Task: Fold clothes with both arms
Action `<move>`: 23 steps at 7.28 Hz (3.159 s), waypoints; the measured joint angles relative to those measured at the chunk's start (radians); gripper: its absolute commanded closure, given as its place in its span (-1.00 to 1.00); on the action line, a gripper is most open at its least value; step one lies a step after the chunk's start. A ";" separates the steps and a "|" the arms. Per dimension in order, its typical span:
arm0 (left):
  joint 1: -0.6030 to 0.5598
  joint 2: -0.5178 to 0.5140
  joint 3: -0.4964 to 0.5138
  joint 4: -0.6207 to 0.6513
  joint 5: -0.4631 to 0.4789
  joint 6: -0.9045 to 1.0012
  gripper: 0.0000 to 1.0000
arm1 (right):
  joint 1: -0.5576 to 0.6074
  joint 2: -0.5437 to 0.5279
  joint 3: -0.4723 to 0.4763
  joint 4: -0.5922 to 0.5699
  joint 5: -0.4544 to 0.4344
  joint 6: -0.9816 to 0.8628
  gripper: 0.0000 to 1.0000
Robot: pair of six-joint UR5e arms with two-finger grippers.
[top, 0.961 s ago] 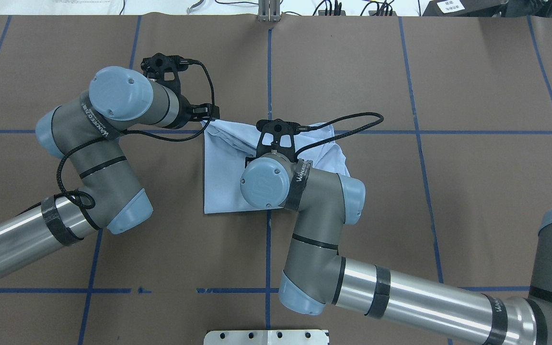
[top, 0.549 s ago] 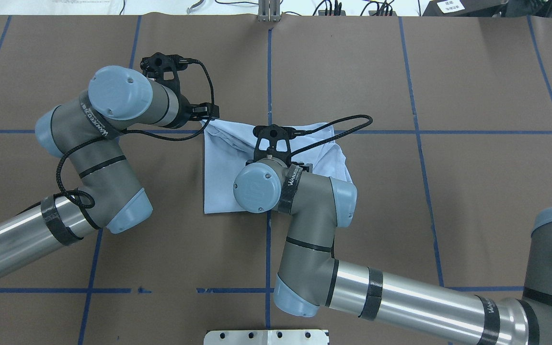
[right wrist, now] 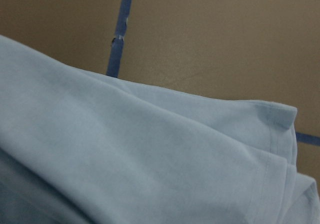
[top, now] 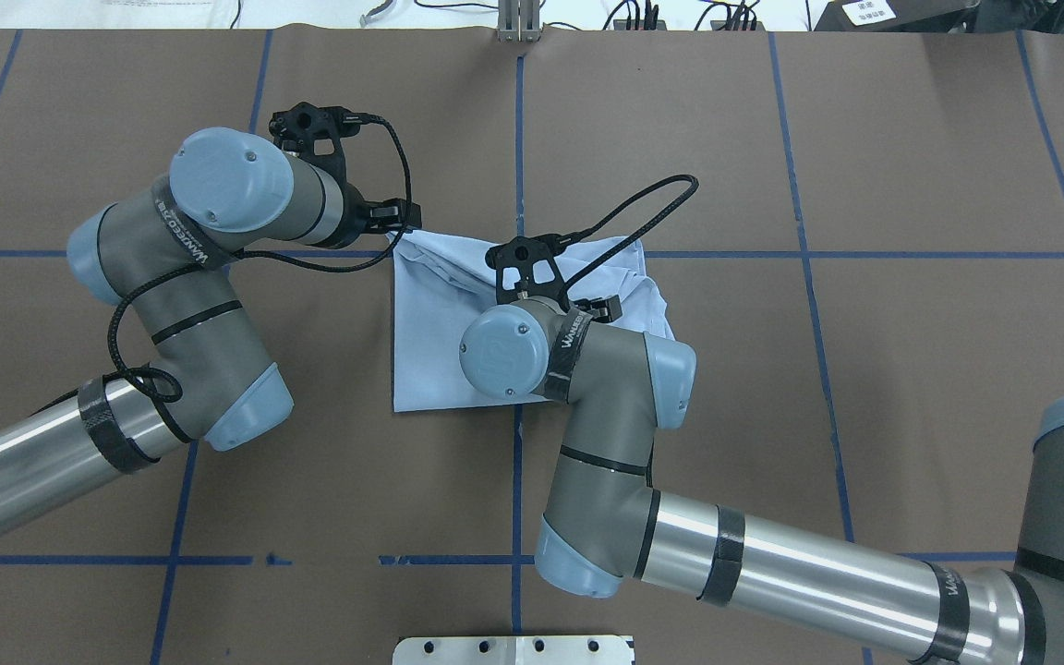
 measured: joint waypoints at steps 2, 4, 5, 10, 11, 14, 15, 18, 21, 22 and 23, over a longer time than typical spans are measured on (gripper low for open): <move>0.000 0.001 0.000 0.000 0.000 -0.001 -1.00 | 0.074 0.001 -0.032 0.005 0.001 -0.103 -1.00; 0.001 0.001 -0.001 0.000 0.000 -0.002 -1.00 | 0.164 0.012 -0.112 0.055 0.002 -0.192 -1.00; 0.001 0.001 -0.001 0.000 0.000 -0.002 -1.00 | 0.209 0.031 -0.184 0.120 0.004 -0.230 -1.00; 0.001 0.002 -0.006 0.000 0.000 -0.004 -1.00 | 0.285 0.110 -0.183 0.203 0.254 -0.178 -1.00; 0.001 0.002 -0.006 0.000 -0.001 -0.004 -1.00 | 0.260 0.088 -0.132 0.179 0.266 -0.113 -0.98; 0.001 0.003 -0.006 -0.001 0.000 -0.005 -1.00 | 0.187 0.014 -0.068 0.161 0.183 -0.006 -0.13; 0.001 0.003 -0.006 -0.001 0.000 -0.006 -1.00 | 0.172 0.001 -0.065 0.160 0.159 0.000 0.19; 0.003 0.004 -0.004 -0.001 -0.001 -0.006 -1.00 | 0.154 -0.015 -0.064 0.160 0.119 0.003 1.00; 0.003 0.005 -0.002 -0.002 -0.001 -0.006 -1.00 | 0.156 -0.028 -0.072 0.163 0.098 0.000 1.00; 0.003 0.005 -0.001 -0.002 -0.001 -0.007 -1.00 | 0.164 -0.028 -0.075 0.163 0.092 -0.004 1.00; 0.003 0.005 -0.001 -0.002 -0.002 -0.007 -1.00 | 0.179 -0.028 -0.079 0.164 0.090 -0.009 1.00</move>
